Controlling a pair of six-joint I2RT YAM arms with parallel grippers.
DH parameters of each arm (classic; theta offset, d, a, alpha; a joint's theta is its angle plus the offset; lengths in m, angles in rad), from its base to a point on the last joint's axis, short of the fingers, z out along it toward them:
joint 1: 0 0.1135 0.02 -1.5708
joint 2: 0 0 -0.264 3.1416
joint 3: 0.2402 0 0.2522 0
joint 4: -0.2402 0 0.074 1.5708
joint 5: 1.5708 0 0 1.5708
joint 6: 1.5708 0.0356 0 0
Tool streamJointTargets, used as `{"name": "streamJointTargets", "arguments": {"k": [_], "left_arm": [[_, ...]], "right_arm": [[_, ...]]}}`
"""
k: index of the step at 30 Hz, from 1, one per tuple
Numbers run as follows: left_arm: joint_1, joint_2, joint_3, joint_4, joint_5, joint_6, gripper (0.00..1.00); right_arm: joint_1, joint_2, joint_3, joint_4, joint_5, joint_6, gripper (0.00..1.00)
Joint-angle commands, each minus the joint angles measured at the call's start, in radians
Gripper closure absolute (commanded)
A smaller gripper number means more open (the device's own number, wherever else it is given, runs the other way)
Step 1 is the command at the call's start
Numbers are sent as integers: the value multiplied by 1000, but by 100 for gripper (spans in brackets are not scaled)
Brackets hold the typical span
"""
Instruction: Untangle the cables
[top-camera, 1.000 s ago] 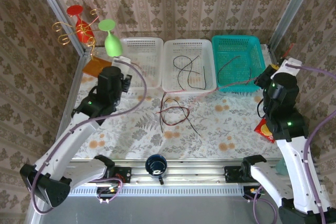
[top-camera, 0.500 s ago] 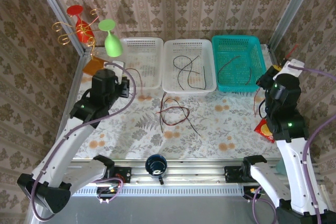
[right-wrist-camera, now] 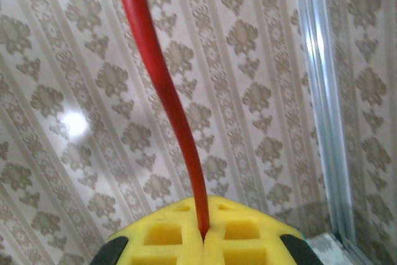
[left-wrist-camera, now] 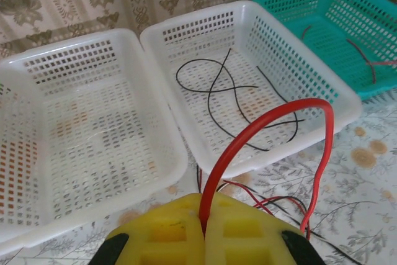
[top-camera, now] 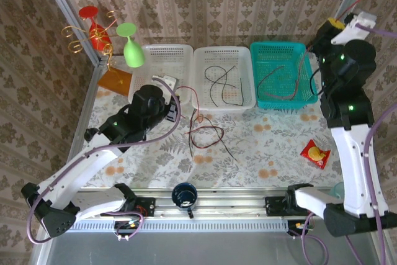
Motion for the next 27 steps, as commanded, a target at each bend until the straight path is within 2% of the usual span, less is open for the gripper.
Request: {"name": "streamJointTargets", "arguments": {"k": [1,7,11,15,19,24,27], "left_arm": [[-28,13,21,28,-37,-39,100],[-77,13,0,48,-60,-80,100],[-111,19,-13,63,-69,-102,100],[-139,30,-12,63,-73,-107,100],[-152,30,-14,60,-75,-109,100],[-159,28,-16,53,-81,-114,100],[-160,29,-16,51,-79,-115,100]], "right_arm": [[-6,105,122,78,-48,-30,100],[-25,313,321,74,-63,-79,100],[-54,413,360,82,-53,-87,100],[-74,505,332,55,-14,-54,100],[-74,555,222,23,13,-5,100],[-70,653,161,-158,64,59,100],[-69,732,188,-315,-50,69,100]]}}
